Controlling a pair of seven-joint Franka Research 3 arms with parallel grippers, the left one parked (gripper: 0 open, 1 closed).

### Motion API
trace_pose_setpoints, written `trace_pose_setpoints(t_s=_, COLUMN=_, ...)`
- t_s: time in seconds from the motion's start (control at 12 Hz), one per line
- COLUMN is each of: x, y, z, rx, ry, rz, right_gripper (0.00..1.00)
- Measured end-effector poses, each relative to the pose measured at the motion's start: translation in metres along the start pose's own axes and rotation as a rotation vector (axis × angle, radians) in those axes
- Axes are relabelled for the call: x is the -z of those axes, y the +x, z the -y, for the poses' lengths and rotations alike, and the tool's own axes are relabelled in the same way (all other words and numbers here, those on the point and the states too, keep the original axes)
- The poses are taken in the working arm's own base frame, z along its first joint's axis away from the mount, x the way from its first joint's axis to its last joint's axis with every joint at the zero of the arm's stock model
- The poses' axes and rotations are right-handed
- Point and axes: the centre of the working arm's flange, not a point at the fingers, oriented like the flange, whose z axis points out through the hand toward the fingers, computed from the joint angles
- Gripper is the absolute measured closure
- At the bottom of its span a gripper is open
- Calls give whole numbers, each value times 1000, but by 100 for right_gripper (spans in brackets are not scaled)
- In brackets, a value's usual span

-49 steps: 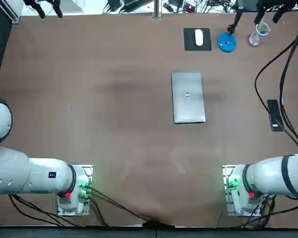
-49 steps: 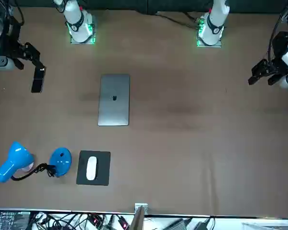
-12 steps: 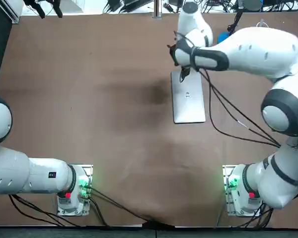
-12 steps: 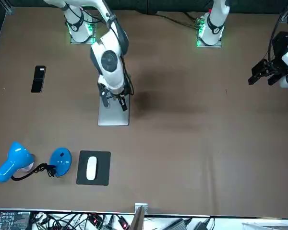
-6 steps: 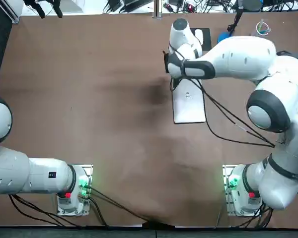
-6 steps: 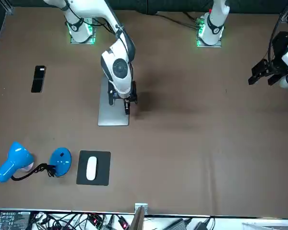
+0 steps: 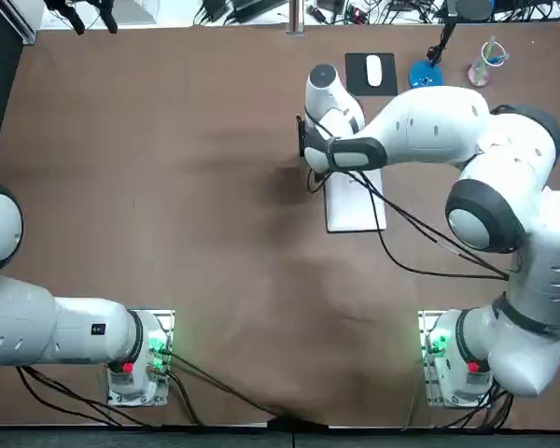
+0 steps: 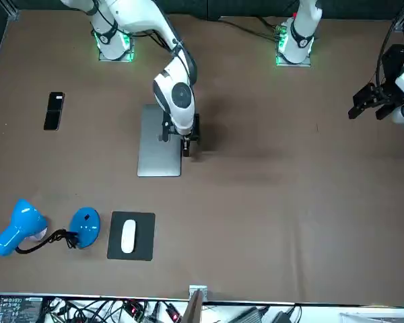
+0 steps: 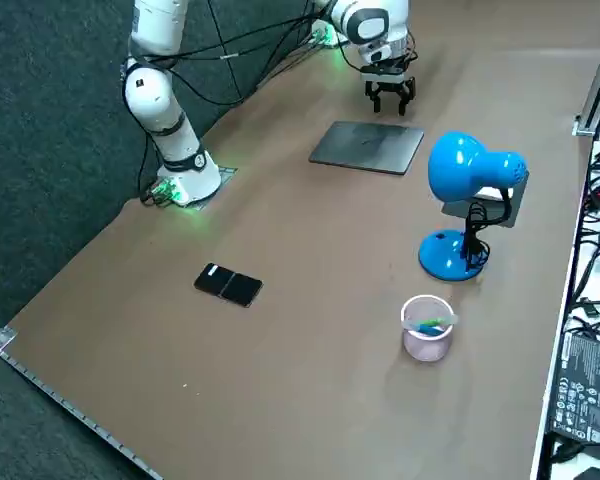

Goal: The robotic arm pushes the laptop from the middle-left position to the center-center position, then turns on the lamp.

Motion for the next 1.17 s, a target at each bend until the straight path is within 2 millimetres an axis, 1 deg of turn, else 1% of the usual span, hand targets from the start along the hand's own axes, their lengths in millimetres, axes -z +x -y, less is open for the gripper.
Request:
trace_pose_setpoints(t_s=0.33, x=-20, y=-3, z=-3, rx=-4, ry=11, rz=5, right_gripper=1)
trace_pose_setpoints(t_s=0.5, x=-30, y=1, z=-4, rx=-10, ry=6, rz=-4, right_gripper=0)
trace_pose_setpoints(t_s=0.83, x=-33, y=8, z=-2, rx=-21, ry=6, rz=-12, right_gripper=0)
trace_pose_setpoints(t_s=1.17, x=-35, y=28, z=0, rx=-46, ry=16, rz=-21, right_gripper=0)
